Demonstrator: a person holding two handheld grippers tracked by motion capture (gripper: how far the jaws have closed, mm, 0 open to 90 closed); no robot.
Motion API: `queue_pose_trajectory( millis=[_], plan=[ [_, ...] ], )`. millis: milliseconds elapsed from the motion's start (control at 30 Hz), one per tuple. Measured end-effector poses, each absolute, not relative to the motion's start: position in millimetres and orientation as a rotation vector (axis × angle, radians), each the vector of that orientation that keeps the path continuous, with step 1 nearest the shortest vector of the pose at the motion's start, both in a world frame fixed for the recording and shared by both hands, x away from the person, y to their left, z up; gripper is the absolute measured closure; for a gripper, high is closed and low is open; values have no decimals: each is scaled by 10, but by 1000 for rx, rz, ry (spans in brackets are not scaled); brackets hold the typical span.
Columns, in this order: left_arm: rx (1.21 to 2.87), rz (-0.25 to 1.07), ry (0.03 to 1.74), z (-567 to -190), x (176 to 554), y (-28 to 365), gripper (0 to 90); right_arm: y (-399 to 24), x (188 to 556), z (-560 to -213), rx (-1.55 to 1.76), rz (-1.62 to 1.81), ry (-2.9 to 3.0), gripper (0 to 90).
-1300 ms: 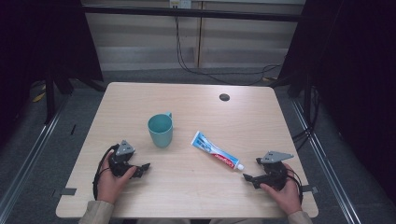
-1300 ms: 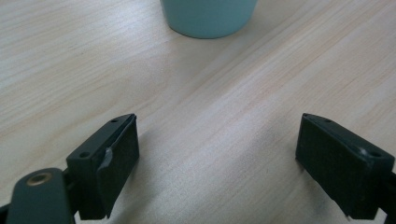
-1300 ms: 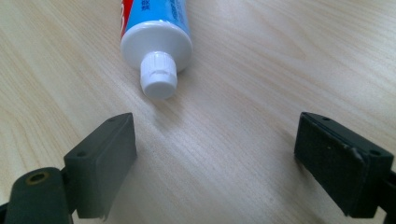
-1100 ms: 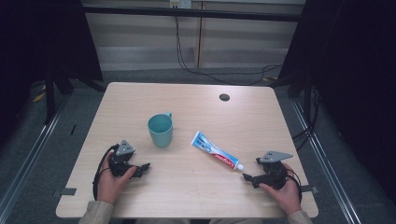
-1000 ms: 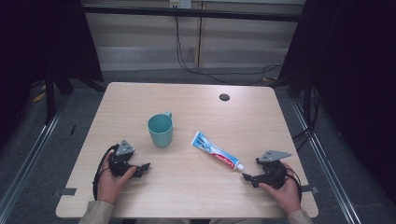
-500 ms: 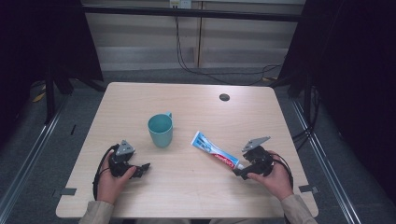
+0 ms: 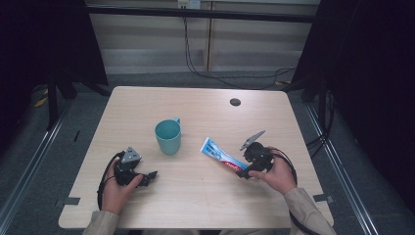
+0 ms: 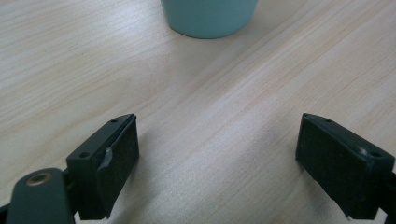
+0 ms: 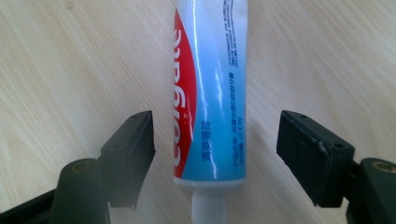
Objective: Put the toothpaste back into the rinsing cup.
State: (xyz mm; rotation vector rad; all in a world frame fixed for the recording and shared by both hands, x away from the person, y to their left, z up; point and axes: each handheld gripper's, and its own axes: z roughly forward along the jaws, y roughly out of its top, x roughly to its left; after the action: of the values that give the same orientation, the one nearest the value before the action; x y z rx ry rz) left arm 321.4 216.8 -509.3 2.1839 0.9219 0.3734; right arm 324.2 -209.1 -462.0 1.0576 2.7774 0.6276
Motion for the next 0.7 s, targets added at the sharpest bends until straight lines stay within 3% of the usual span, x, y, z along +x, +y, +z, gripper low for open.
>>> queue_pose_trajectory(
  millis=[267, 700],
  plan=[
    [2184, 373, 922, -5093, 3214, 2168, 131, -1995, 3338, -4671, 1053, 586, 2804, 319],
    [2184, 372, 923, -5093, 3213, 2168, 131, -1927, 3375, -4731, 1028, 459, 2858, 524]
  ],
)
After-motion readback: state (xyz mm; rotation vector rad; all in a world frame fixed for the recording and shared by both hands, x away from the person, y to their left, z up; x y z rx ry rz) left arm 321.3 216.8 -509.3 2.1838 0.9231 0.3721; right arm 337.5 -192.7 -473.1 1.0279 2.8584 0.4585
